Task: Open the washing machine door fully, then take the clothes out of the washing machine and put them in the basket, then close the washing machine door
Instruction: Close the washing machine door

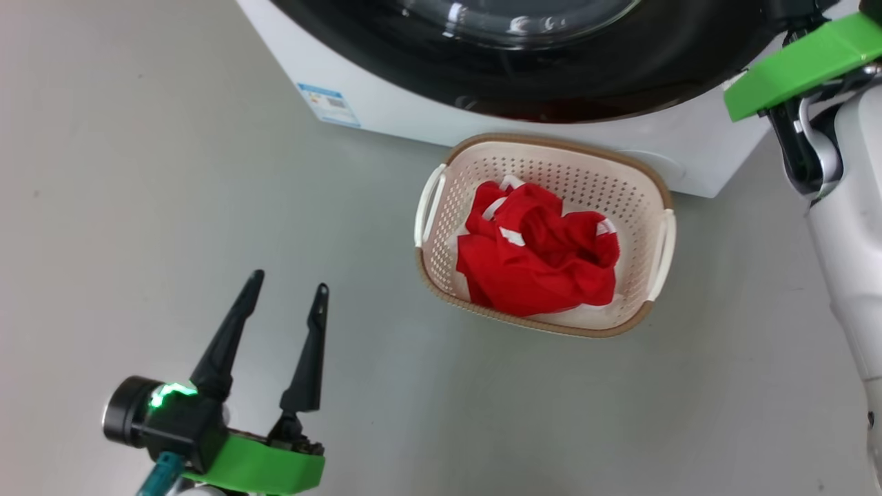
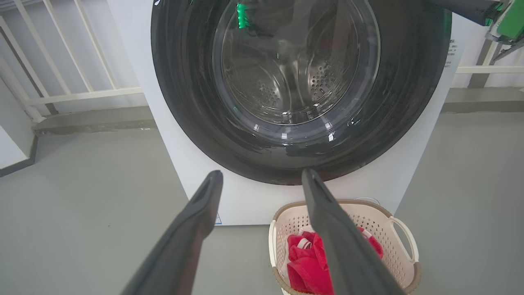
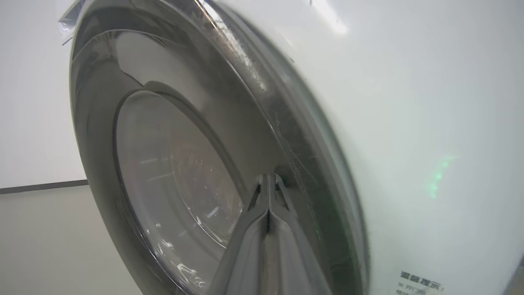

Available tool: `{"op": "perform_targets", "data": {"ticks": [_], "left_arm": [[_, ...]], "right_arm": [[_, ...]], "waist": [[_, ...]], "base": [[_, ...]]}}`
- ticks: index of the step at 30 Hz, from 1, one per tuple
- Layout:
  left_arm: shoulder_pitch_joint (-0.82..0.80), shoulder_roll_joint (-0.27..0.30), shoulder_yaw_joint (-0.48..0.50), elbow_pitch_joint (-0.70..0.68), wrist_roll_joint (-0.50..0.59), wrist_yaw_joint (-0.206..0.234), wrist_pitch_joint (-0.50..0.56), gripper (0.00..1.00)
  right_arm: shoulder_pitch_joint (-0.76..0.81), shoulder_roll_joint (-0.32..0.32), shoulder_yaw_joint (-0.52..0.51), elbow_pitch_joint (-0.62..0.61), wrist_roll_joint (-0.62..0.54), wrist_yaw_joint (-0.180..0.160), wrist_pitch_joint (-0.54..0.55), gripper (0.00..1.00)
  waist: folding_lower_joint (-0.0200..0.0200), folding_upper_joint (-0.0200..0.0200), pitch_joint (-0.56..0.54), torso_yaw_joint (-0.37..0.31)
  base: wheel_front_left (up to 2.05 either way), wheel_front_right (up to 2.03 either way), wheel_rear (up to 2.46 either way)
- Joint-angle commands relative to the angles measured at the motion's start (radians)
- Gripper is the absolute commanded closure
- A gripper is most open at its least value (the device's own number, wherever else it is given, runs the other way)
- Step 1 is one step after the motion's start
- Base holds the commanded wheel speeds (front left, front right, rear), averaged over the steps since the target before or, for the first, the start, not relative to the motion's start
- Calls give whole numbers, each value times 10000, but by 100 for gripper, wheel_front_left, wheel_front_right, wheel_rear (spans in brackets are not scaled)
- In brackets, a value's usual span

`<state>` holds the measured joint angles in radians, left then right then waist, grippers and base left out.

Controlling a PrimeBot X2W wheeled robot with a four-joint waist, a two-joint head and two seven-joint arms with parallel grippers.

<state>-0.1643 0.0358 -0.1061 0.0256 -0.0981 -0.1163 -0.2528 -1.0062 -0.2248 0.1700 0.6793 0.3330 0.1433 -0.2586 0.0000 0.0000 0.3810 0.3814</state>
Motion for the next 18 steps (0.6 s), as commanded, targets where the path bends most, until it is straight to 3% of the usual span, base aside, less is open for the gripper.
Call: {"op": "perform_targets", "data": {"ticks": [1,18], "left_arm": [[-139,145,462,-157,-180,-1,-90,0],[241,145,1076,153,-836,-8,-90,0]], "right_arm": [[252,99,-76,-389,8,-126,-32,0],[3469,495,-353,-1920,-67,-126,-32,0]], "waist": [[0,0,-202,-220],[0,0,-1542,-1802]], "base": [[0,0,0],[0,0,0]]}}
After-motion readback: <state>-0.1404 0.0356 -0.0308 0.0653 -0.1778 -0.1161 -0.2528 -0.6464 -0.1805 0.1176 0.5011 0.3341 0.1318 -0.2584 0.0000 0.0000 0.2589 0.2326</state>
